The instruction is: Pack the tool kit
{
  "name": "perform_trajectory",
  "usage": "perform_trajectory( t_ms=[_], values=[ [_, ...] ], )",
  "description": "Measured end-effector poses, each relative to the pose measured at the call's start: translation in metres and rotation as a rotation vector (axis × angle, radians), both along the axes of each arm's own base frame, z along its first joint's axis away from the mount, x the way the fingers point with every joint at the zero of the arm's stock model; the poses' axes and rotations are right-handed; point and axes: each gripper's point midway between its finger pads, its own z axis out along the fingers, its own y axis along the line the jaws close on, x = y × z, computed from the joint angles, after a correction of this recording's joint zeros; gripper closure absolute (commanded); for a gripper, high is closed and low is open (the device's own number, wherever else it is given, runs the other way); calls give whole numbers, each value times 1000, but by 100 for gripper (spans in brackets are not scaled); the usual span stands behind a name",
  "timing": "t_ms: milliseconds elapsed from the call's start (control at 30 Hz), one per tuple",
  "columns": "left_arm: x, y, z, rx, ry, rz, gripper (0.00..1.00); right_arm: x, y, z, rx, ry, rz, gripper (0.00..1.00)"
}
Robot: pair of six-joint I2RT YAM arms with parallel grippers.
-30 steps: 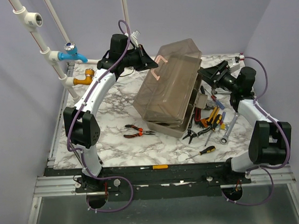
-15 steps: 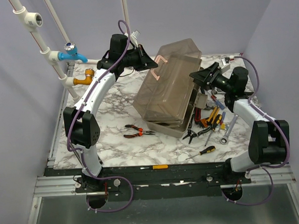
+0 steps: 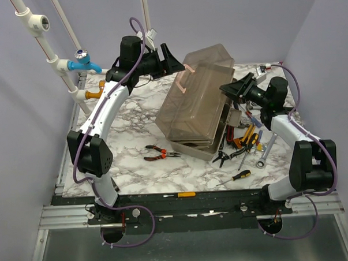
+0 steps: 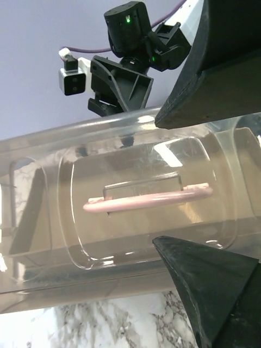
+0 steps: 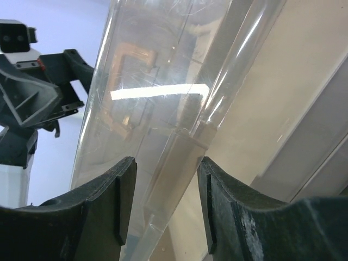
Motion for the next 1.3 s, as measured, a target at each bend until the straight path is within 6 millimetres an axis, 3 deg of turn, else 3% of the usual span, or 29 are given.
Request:
perform_trajectory(
  t_ms=[133, 367, 700, 900, 1100, 1300],
  values=[
    [-6, 10, 21, 16, -70, 30, 16, 0, 2, 3, 2, 0, 4, 46],
    [-37, 23, 63, 89, -228, 58, 16, 0, 16, 21, 3, -29, 38, 46],
    [-120, -20, 84, 359, -572, -5, 13, 6, 32, 39, 9, -57, 75, 46],
    [-134, -41, 67, 606, -694, 18, 14, 8, 39, 40, 16, -51, 88, 46],
    [-131, -60, 27, 864, -737, 24, 14, 9, 50, 52, 18, -79, 109, 46],
    [-132, -66, 13, 965, -751, 23, 14, 10, 60, 62, 19, -99, 133, 46]
  ],
)
